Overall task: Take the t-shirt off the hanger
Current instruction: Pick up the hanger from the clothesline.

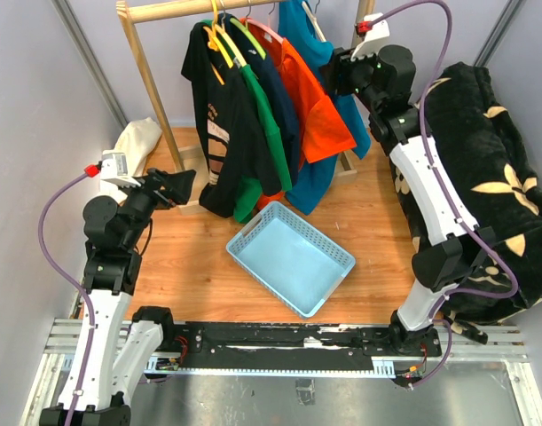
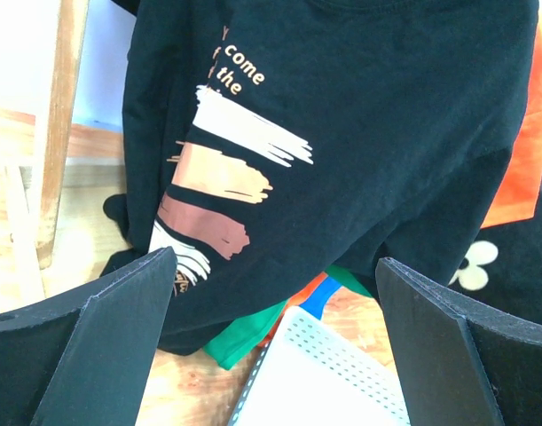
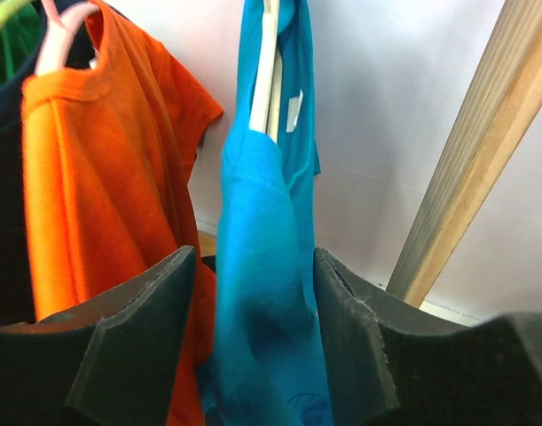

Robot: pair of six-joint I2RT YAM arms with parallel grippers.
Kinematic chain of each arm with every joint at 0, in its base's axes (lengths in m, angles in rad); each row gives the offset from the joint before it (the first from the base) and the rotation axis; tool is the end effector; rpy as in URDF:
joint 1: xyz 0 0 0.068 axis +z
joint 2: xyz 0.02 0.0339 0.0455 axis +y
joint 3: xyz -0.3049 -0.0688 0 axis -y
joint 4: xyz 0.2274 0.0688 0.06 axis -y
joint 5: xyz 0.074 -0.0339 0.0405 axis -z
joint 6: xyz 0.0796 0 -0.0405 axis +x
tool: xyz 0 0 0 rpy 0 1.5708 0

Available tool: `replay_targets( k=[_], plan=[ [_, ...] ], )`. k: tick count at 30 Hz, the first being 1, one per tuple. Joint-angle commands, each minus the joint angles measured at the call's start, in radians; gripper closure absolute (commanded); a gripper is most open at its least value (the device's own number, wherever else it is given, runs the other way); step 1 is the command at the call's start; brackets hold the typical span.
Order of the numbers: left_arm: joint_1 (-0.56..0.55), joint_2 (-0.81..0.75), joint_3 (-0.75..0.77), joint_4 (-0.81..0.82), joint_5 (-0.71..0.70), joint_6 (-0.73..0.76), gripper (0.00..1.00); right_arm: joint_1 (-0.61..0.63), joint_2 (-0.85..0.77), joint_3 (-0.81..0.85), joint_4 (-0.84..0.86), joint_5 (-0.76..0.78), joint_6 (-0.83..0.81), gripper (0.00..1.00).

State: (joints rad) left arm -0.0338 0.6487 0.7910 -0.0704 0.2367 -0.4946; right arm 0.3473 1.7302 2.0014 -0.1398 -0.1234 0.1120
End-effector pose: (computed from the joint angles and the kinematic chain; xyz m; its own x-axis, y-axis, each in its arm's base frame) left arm 0.1439 -0.0235 0.4002 -0.0634 -0.4596 -0.8859 0.2687 0.8470 -0.4586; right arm 0.3945 0.1532 0.5533 0.0718 0.1440 -0.9870 -0.4634 0.8810 0.0948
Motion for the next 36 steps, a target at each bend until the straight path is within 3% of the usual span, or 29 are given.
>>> replay_targets(
  k=[1, 28, 33, 36],
  plan=[
    [0.006, -0.008, -0.010, 0.037, 0.021, 0.001, 0.00, 0.022, -0.016, -0.038, 0.096, 0.032, -0.015, 0.44],
    [0.006, -0.016, -0.015, 0.047, 0.024, -0.001, 0.00, 0.022, -0.076, -0.286, 0.491, 0.024, -0.018, 0.60],
    [0.006, -0.012, -0.015, 0.055, 0.026, -0.002, 0.00, 0.022, -0.076, -0.290, 0.502, 0.034, -0.024, 0.68],
    [0.006, -0.009, -0.013, 0.055, 0.028, -0.001, 0.01, 0.023, -0.076, -0.290, 0.505, 0.038, -0.027, 0.79]
  ],
)
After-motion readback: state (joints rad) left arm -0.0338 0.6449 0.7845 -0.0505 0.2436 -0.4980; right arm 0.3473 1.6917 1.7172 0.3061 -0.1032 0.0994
